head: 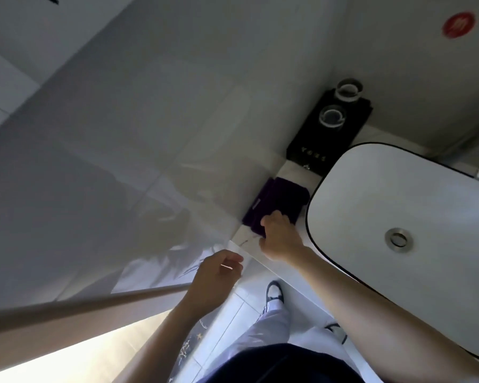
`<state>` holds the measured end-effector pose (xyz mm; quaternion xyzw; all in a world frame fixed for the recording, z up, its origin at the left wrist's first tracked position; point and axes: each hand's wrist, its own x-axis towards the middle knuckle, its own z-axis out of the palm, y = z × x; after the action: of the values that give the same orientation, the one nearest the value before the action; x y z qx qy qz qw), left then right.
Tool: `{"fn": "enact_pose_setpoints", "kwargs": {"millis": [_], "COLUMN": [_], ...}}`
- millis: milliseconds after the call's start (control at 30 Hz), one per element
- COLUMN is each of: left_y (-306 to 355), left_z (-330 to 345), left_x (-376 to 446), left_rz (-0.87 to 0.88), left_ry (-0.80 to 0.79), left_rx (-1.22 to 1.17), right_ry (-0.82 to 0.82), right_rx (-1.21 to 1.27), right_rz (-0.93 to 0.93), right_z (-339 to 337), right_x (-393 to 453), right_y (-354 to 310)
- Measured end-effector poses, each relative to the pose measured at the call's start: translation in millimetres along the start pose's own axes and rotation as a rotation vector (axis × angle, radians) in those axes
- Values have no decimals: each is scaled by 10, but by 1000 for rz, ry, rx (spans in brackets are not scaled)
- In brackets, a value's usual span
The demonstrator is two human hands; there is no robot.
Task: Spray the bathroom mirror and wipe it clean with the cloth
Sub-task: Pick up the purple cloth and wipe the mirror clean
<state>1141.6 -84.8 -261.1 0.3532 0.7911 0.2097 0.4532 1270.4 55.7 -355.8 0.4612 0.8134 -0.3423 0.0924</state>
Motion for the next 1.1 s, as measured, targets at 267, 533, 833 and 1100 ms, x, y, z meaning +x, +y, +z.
{"fn": "enact_pose_setpoints", "kwargs": {"millis": [267,533,833,1100], "left_y": [26,-90,357,1035], "left_z": [-96,-73,277,750], "left_x": [62,51,151,48], "left_rz": [-39,-82,34,413], "left_ry": [-15,-30,18,-234], "left_rx": [-127,-114,-233,-67], "right_ry": [75,163,378,609], "right_rx": [-486,254,1263,1366], "right_rz": [107,94,113,113], "right_z": [419,-29,-945,-1528], "right_x": [141,-7,-1021,-1886], "right_y": [-33,3,24,242]}}
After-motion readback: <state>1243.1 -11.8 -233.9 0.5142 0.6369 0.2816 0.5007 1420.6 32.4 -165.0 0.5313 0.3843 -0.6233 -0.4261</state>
